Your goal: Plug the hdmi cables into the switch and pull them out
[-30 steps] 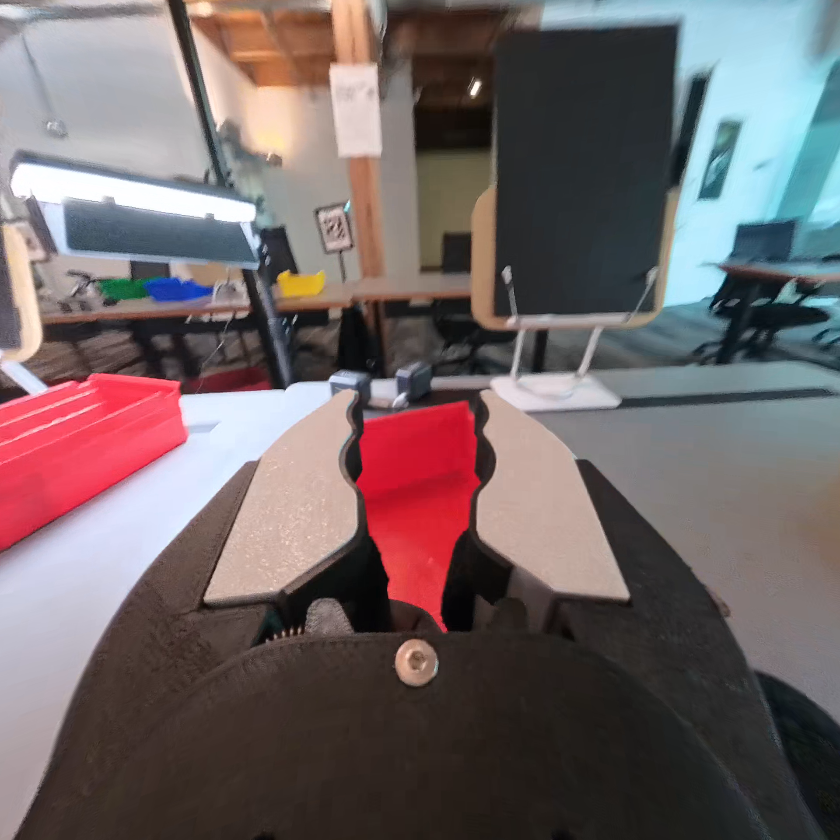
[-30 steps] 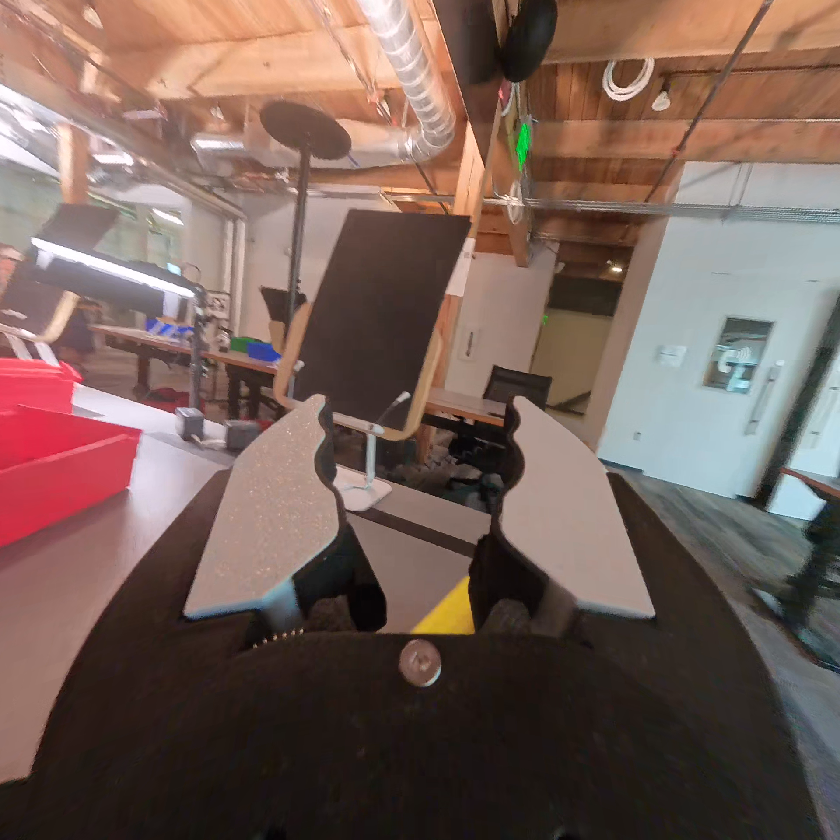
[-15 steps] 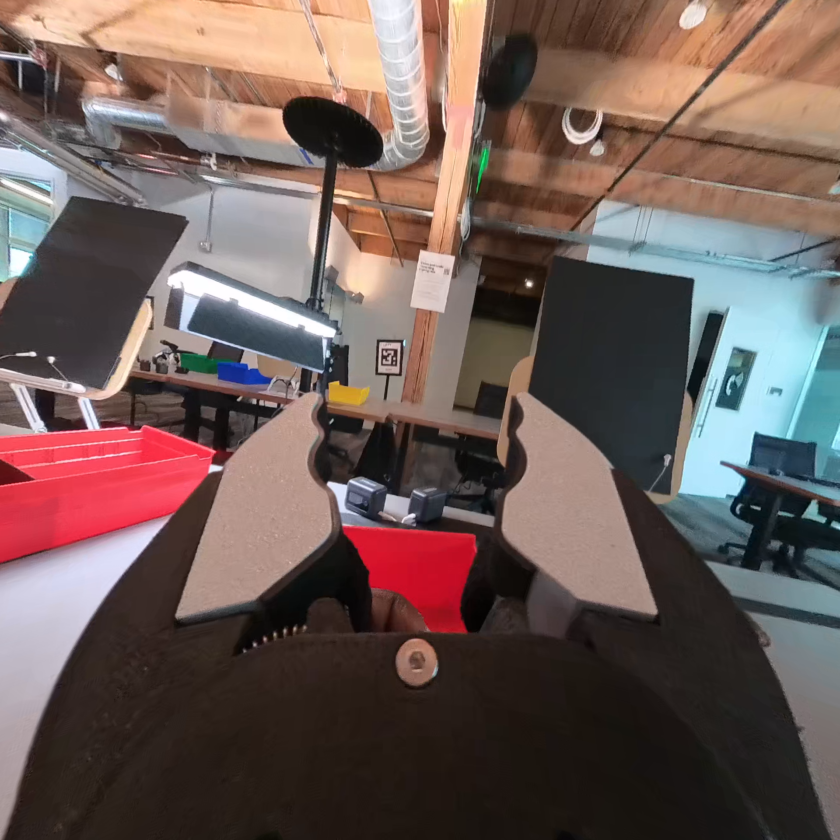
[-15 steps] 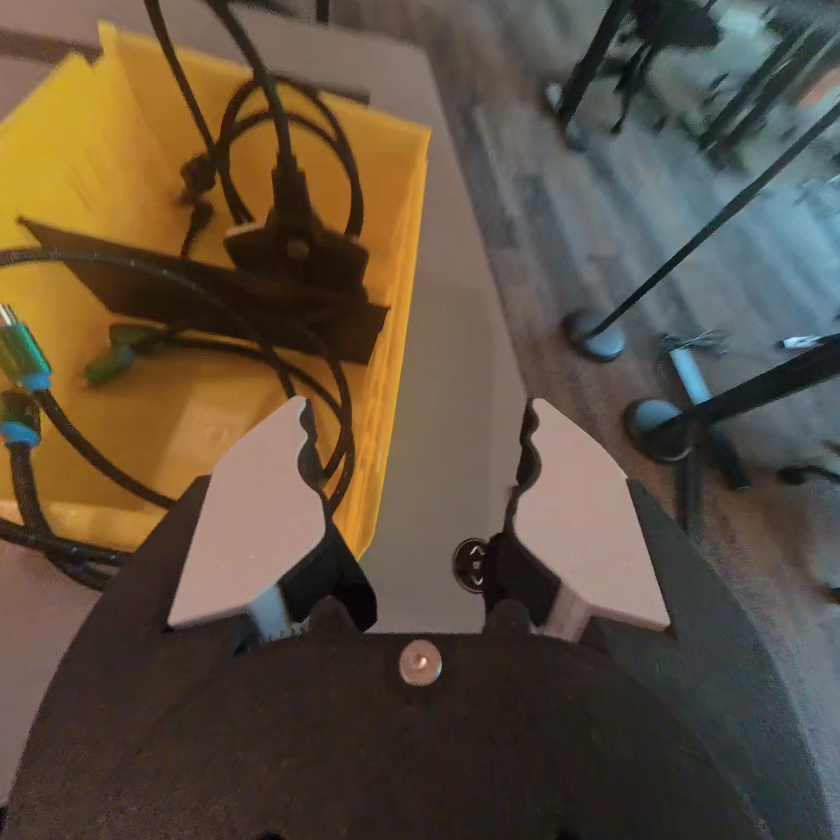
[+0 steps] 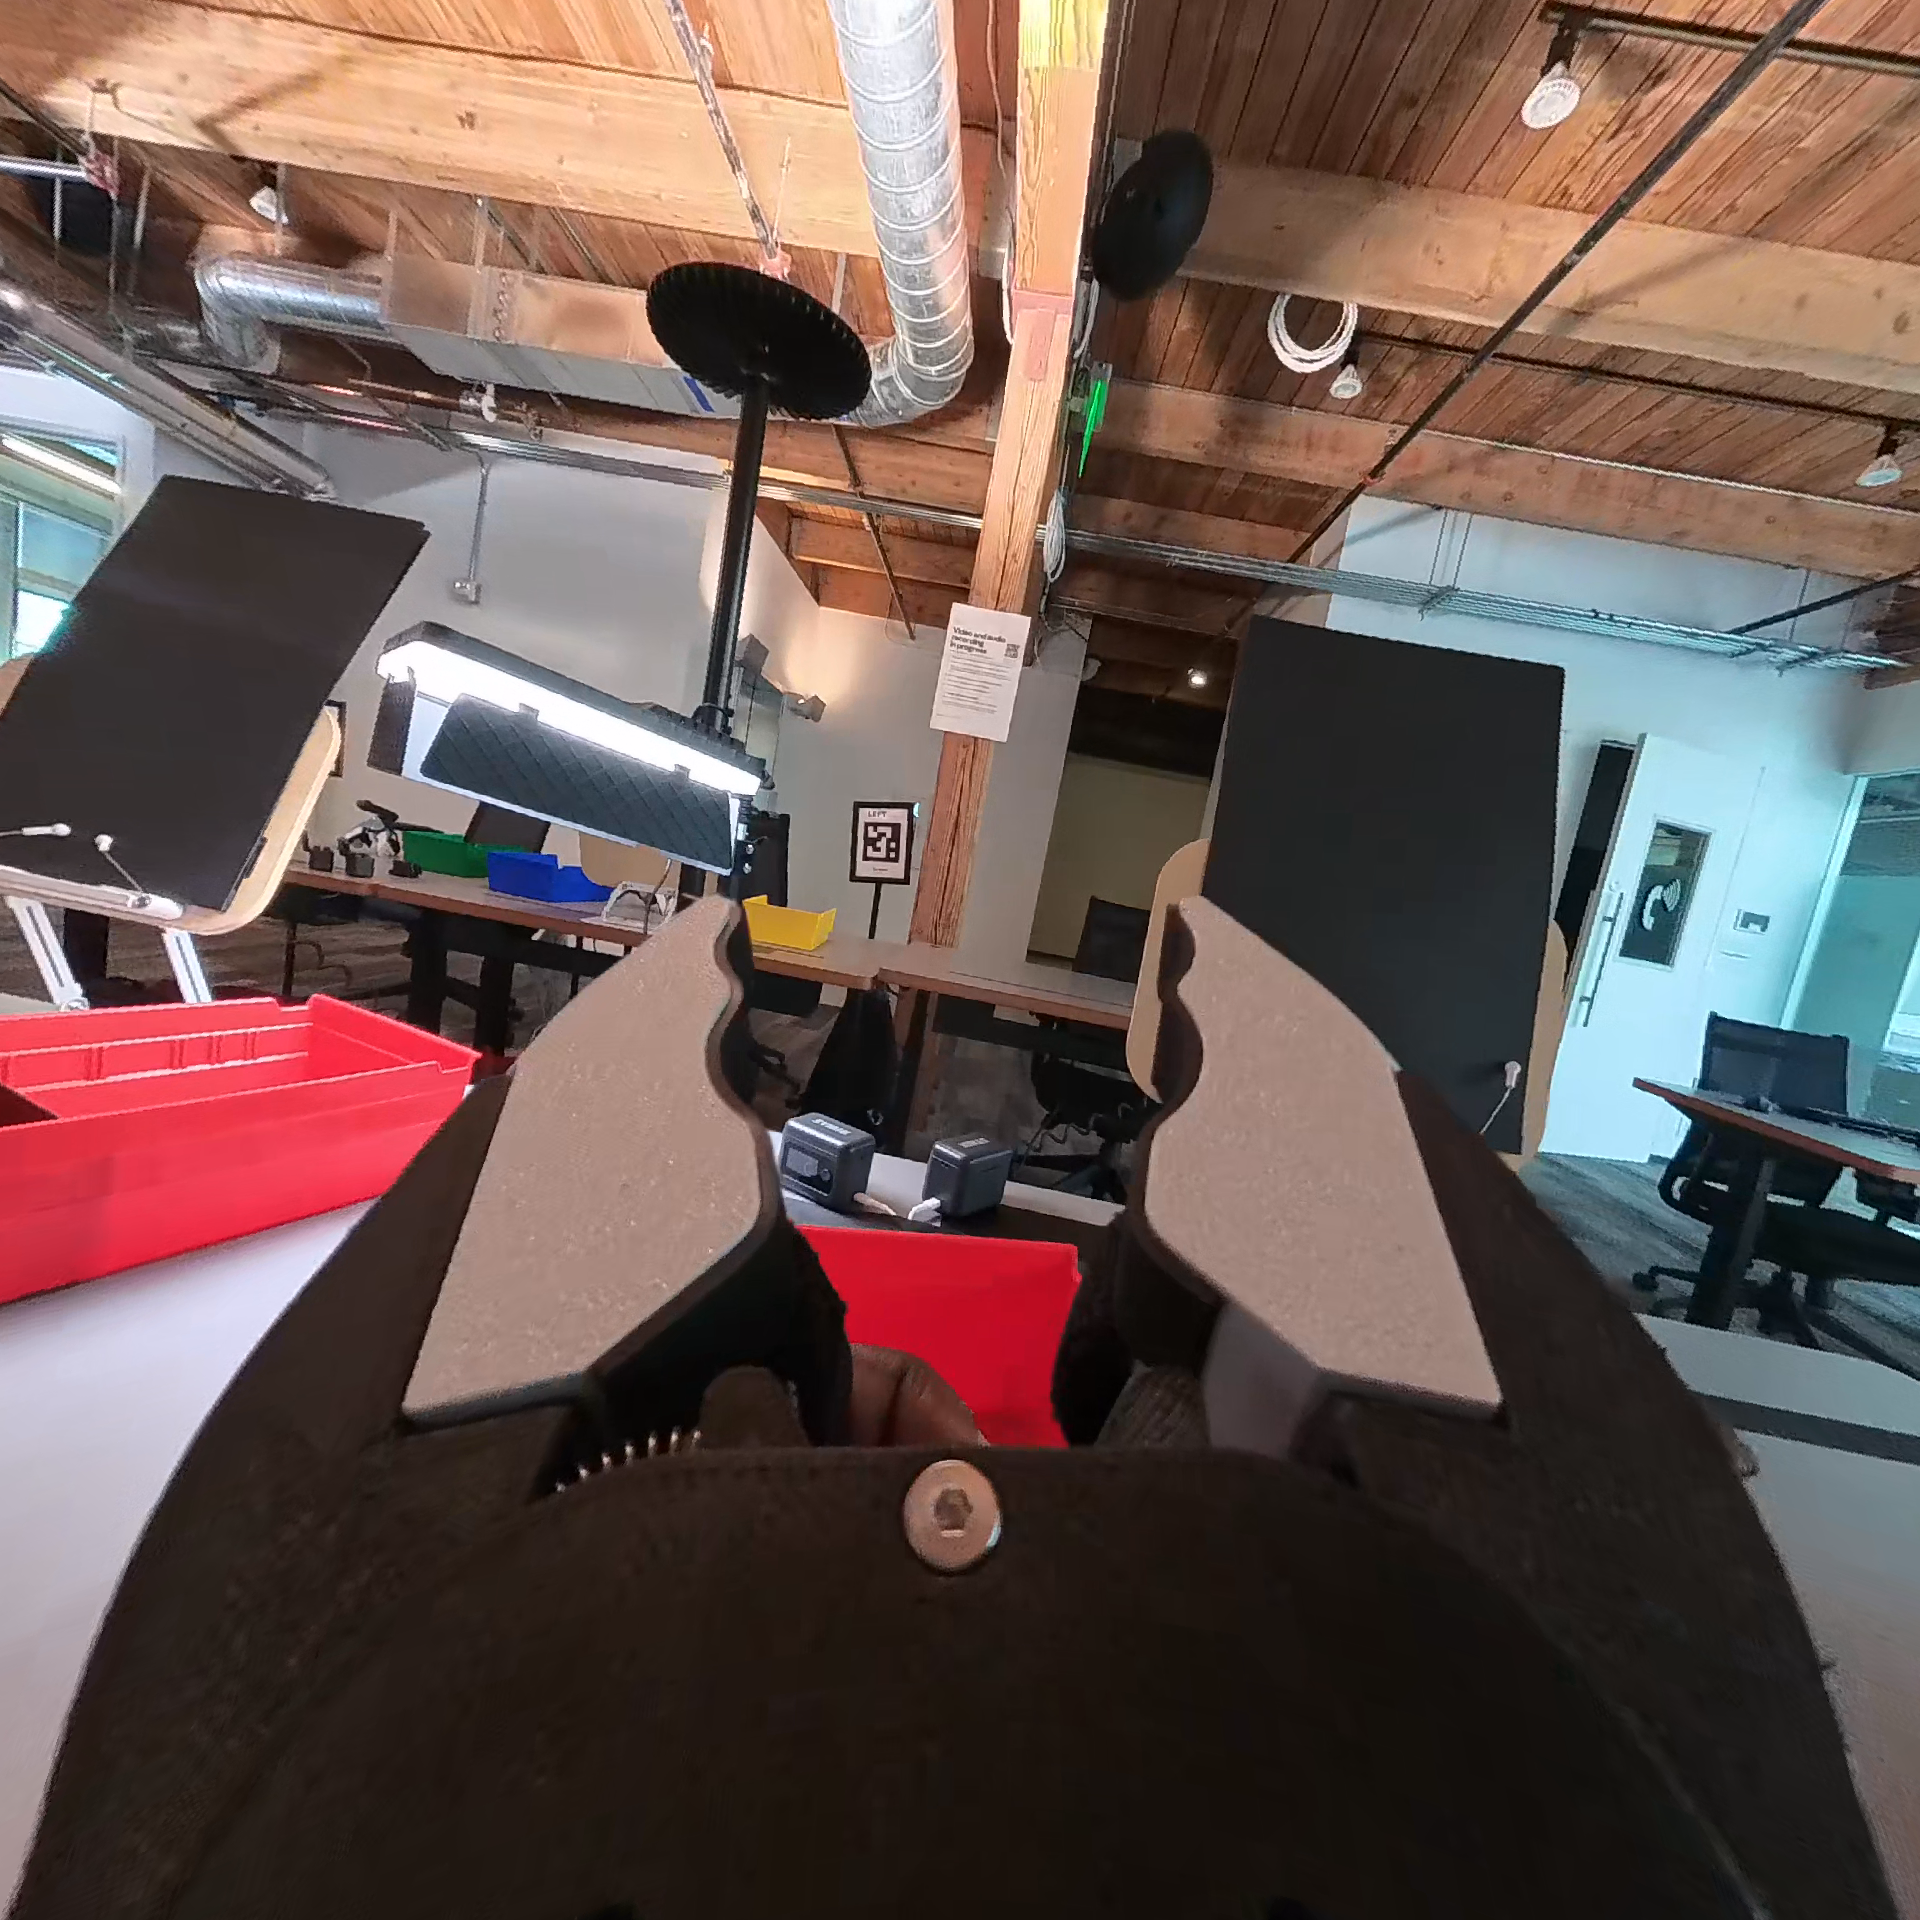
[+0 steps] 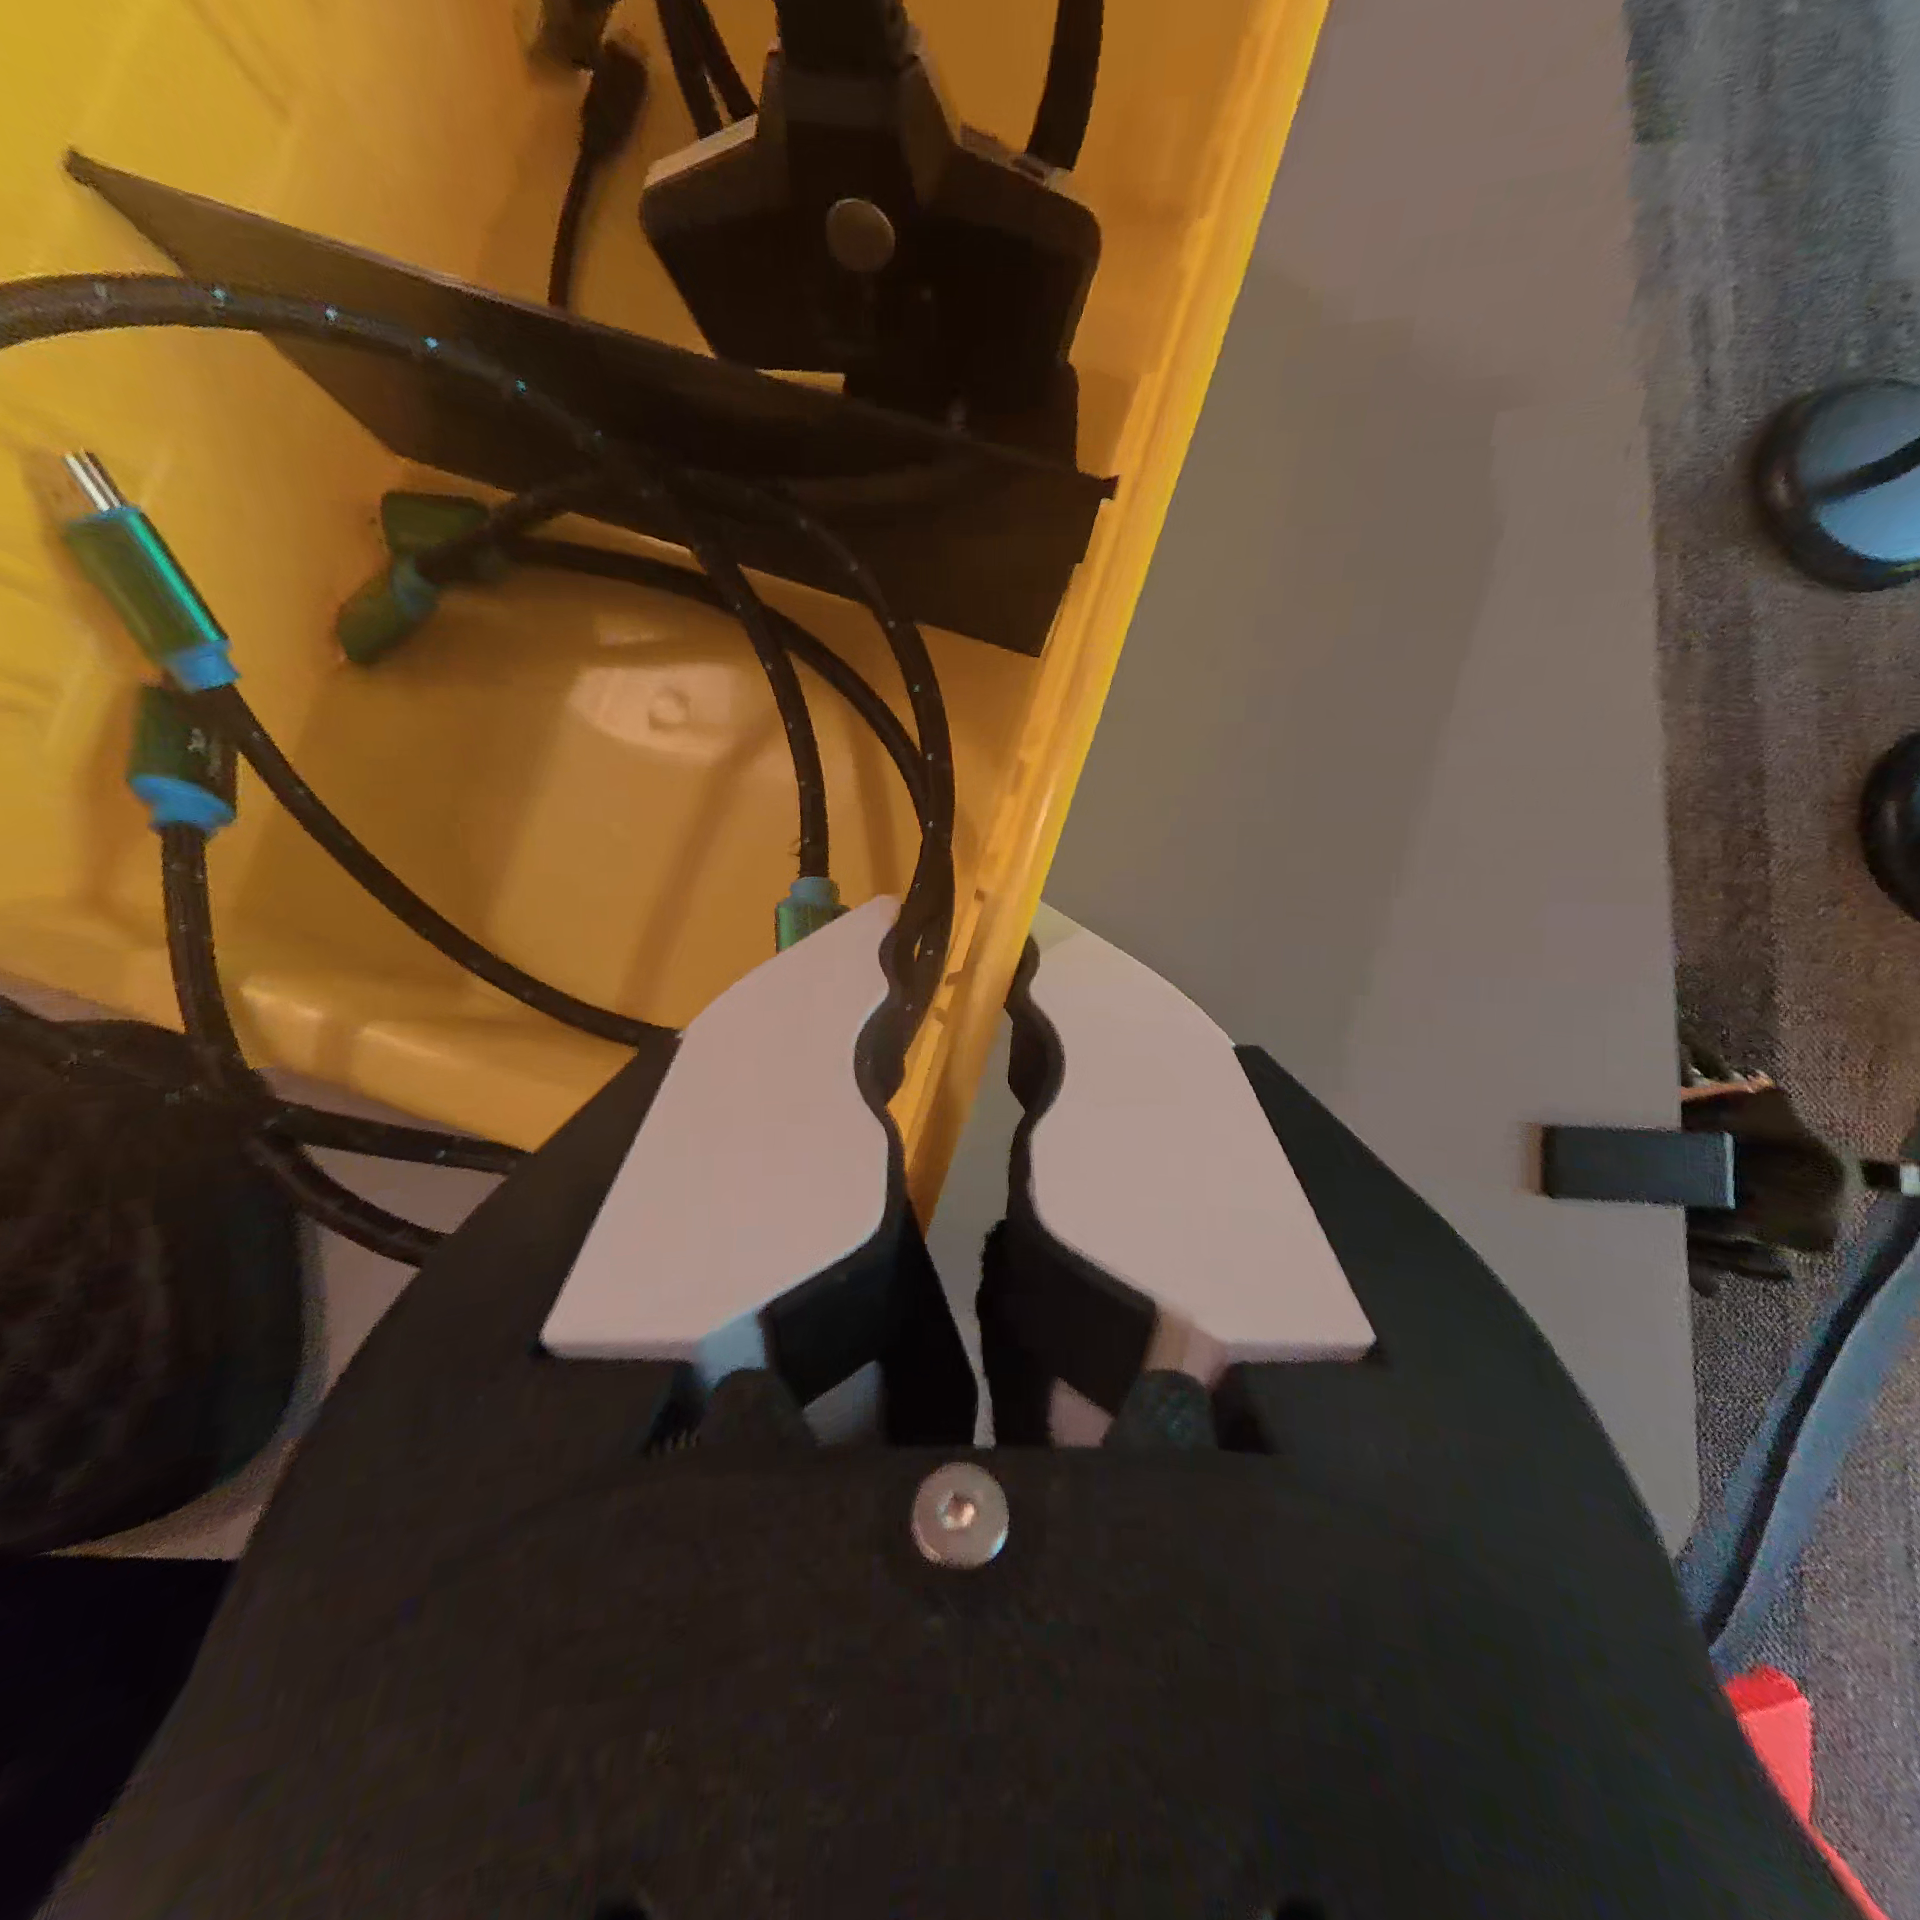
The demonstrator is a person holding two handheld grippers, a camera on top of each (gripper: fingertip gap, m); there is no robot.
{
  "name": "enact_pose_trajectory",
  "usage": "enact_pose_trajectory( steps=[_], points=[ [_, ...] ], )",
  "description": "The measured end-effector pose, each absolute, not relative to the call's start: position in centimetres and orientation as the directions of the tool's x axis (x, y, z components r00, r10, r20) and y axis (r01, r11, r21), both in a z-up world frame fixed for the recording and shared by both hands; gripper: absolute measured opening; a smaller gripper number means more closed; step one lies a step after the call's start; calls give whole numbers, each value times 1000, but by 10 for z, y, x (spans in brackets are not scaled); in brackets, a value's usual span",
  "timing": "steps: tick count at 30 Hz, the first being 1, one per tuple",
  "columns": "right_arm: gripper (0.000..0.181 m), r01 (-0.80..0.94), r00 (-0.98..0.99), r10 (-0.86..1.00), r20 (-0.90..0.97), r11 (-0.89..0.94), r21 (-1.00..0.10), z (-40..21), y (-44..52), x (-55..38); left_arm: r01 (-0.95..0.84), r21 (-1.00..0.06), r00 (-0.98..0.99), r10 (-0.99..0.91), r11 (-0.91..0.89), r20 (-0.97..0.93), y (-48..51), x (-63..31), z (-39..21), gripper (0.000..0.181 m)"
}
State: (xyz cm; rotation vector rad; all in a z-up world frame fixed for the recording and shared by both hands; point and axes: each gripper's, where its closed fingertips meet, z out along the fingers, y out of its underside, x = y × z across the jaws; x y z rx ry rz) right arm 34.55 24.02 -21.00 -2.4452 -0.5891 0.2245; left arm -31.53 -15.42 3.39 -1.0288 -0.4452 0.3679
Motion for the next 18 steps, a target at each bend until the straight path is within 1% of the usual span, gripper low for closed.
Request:
enact_pose_trajectory(
  steps=[9,18],
  points=[
    [27,532,772,635,18,-631,-564,-211,239,271,-110,-889,874,469,444,126,-148,-300,37,72],
    [35,682,641,758,120,-492,-541,-211,226,187,-107,-895,884,453,433,114,-146,-299,36,66]
  ],
)
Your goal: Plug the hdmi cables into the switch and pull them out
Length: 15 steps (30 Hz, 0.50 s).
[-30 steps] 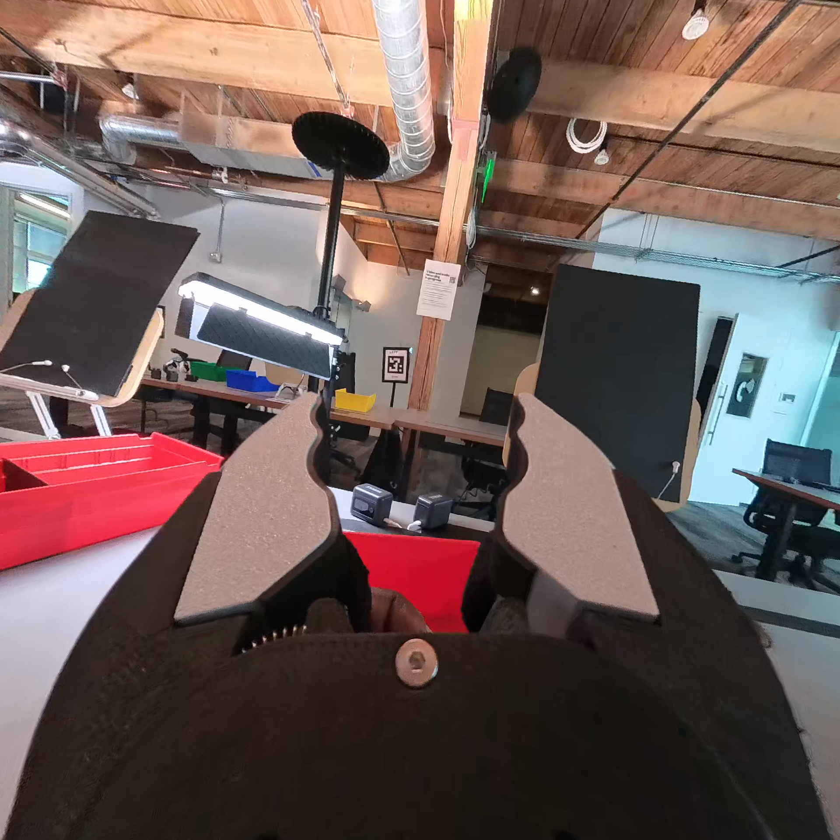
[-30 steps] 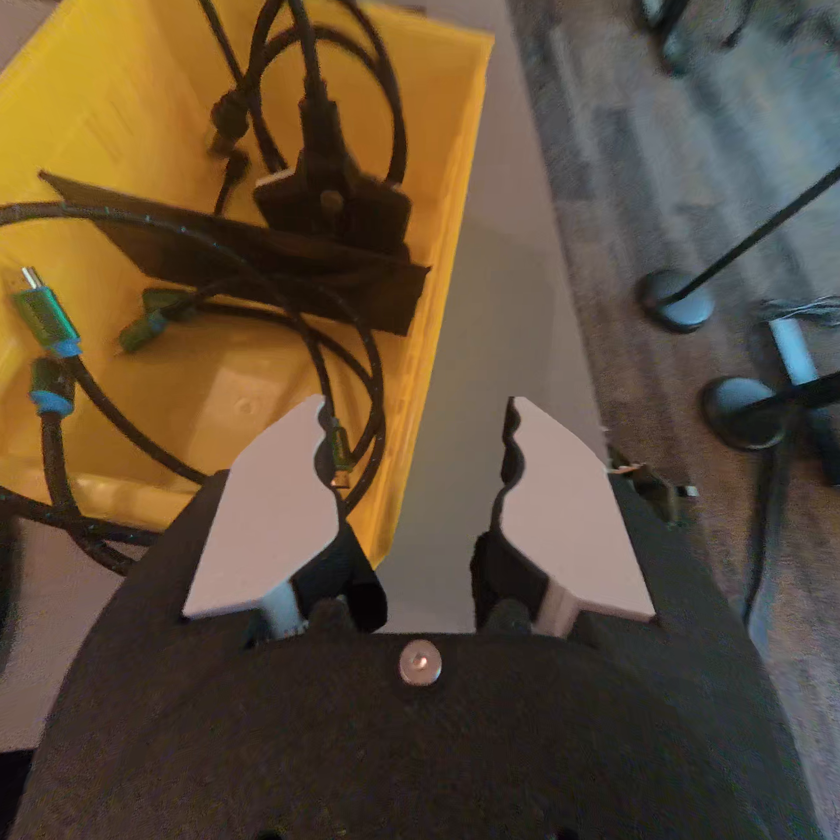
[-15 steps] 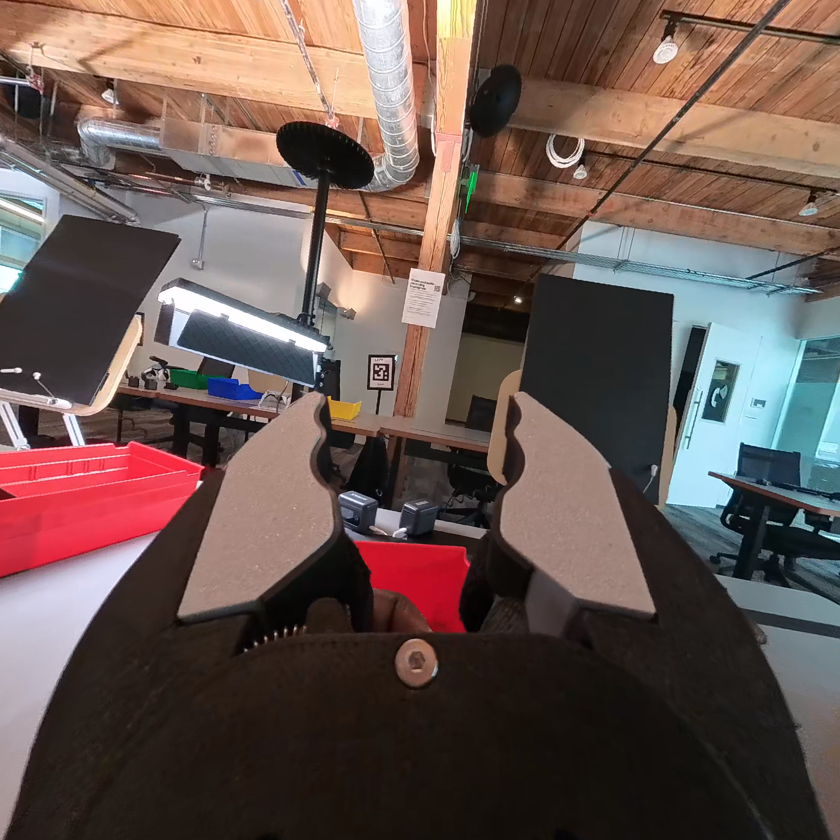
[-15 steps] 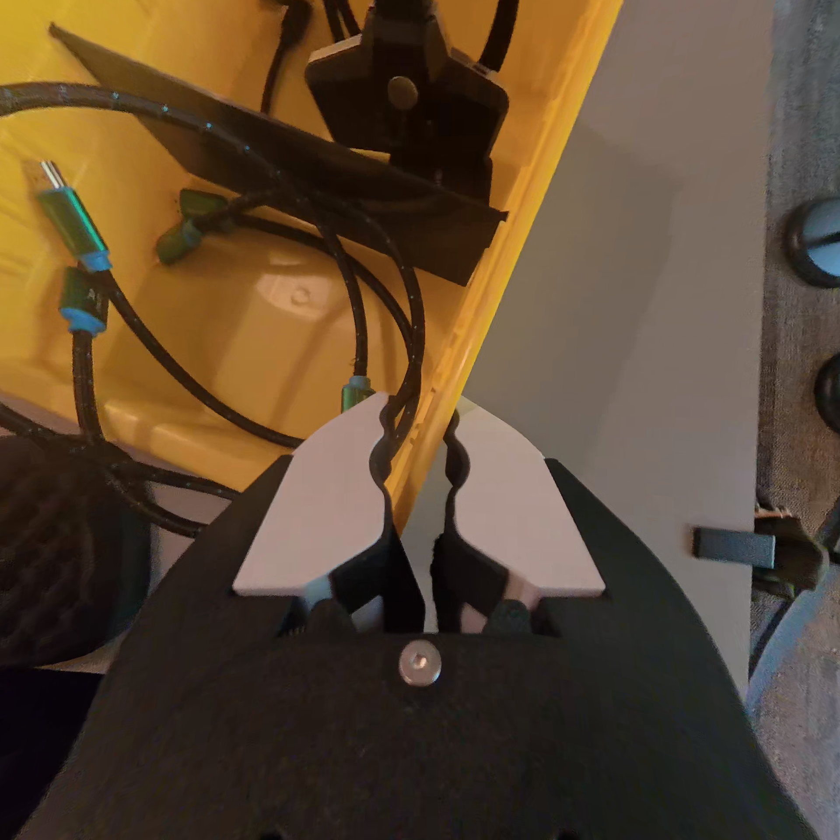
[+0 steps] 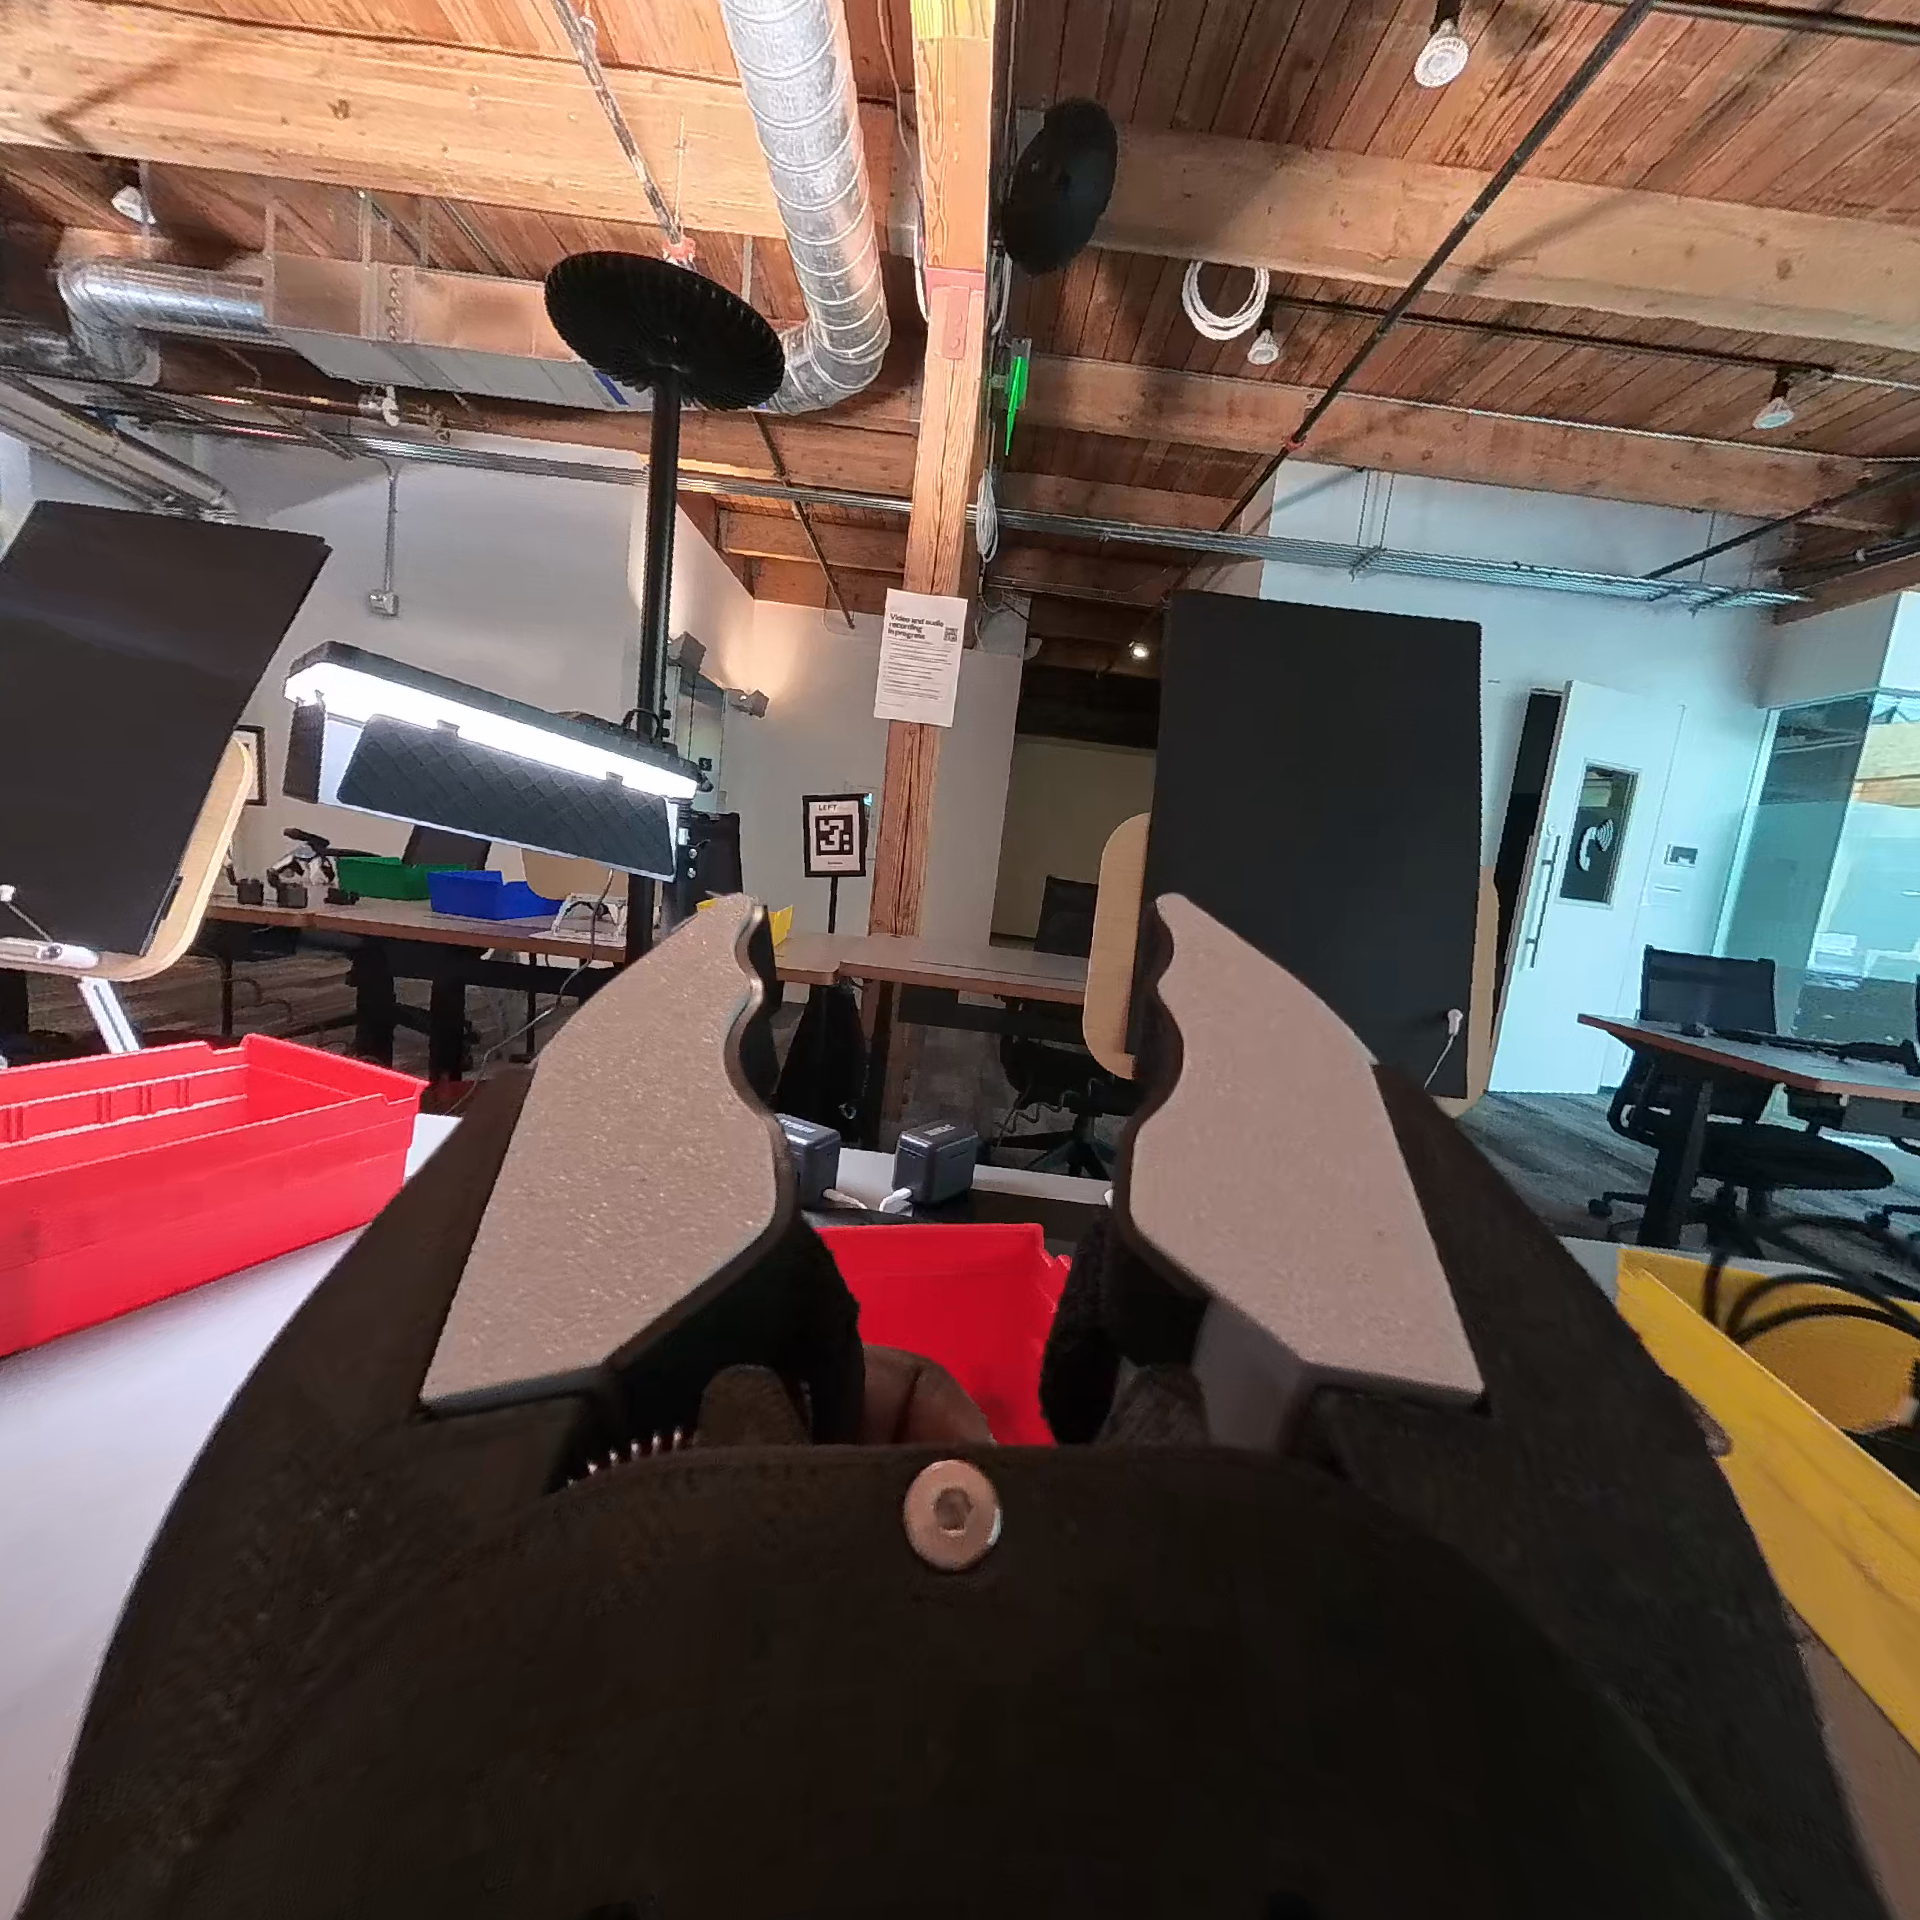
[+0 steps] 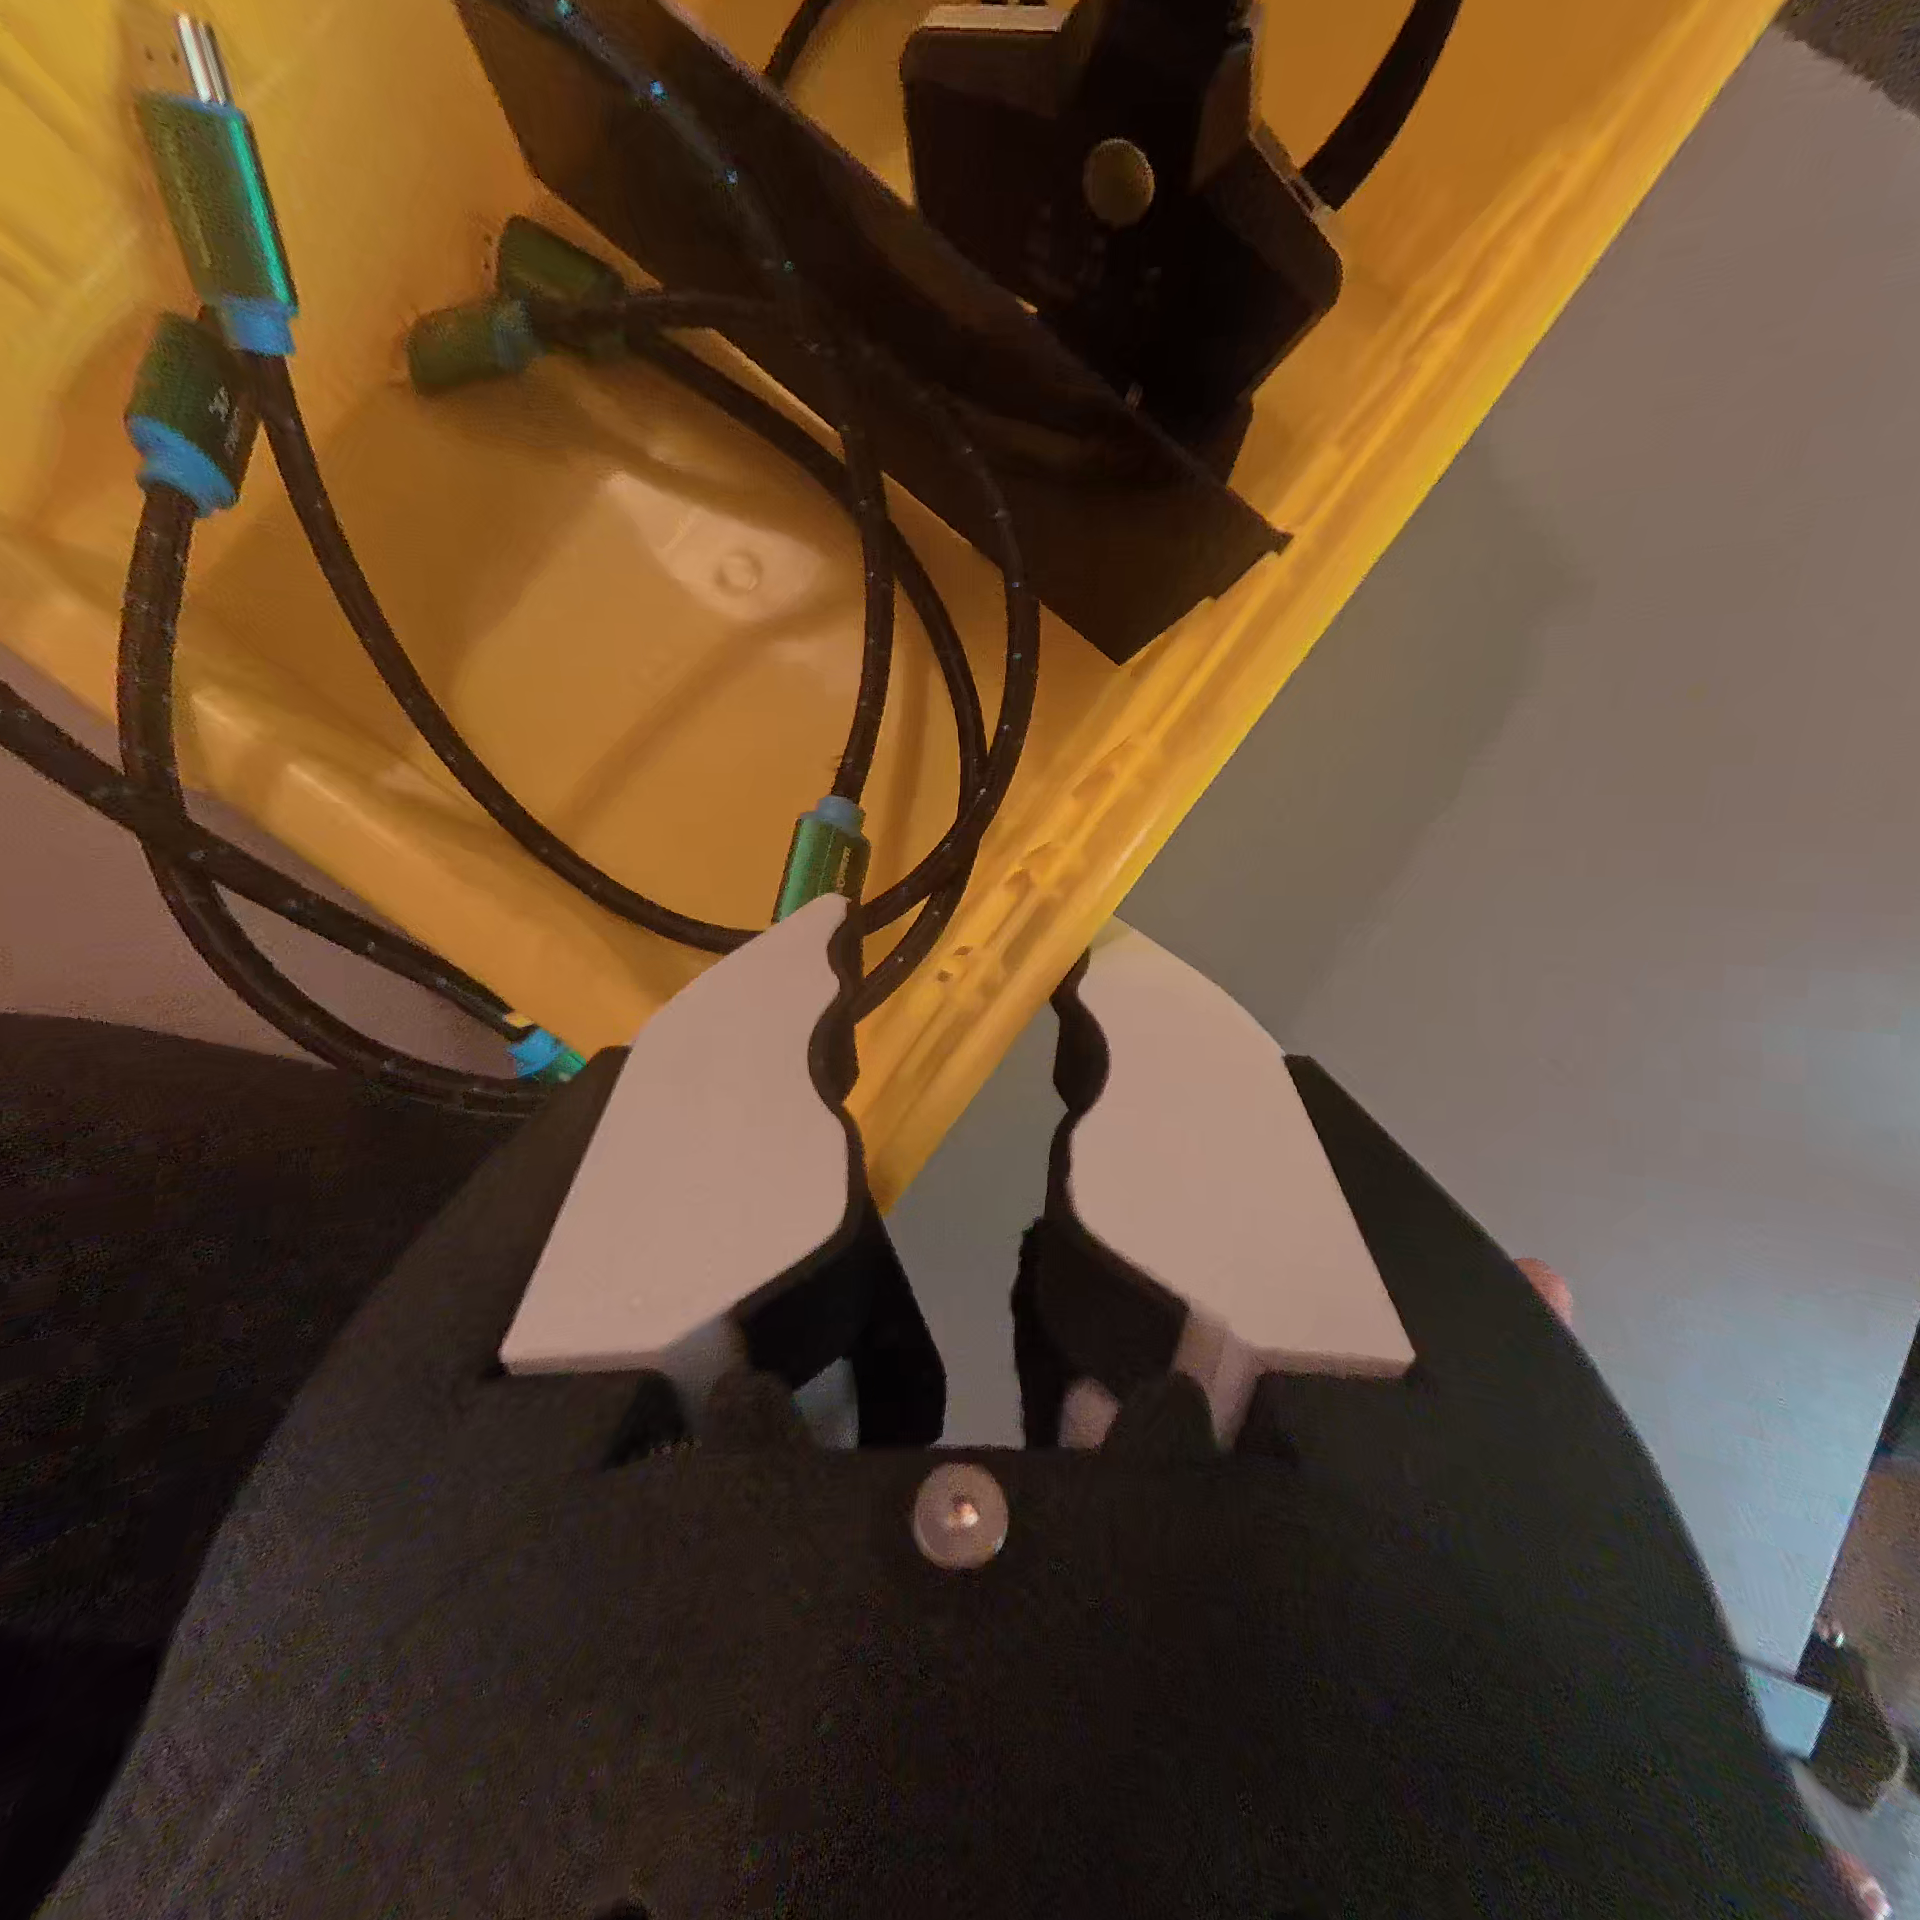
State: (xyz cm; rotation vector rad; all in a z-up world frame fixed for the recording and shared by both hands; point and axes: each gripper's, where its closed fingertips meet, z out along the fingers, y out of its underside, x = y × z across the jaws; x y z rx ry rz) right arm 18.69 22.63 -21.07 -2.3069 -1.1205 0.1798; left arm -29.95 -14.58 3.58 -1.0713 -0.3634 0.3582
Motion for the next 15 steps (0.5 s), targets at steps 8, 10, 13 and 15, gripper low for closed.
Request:
enact_pose_trajectory(
  steps=[8,10,13,15],
  points=[
    [54,760,478,856,198,-291,-581,-213,181,72,-72,-954,909,413,291,57,-129,-295,20,66],
    [53,751,487,842,231,-270,-602,-212,177,52,-82,-967,914,404,240,23,-124,-292,15,67],
    [50,733,470,846,253,-214,-646,-211,170,29,-103,-979,917,398,177,-24,-121,-291,8,67],
    [49,719,446,858,253,-175,-673,-211,165,18,-106,-983,917,398,149,-39,-120,-291,4,67]
  ],
)
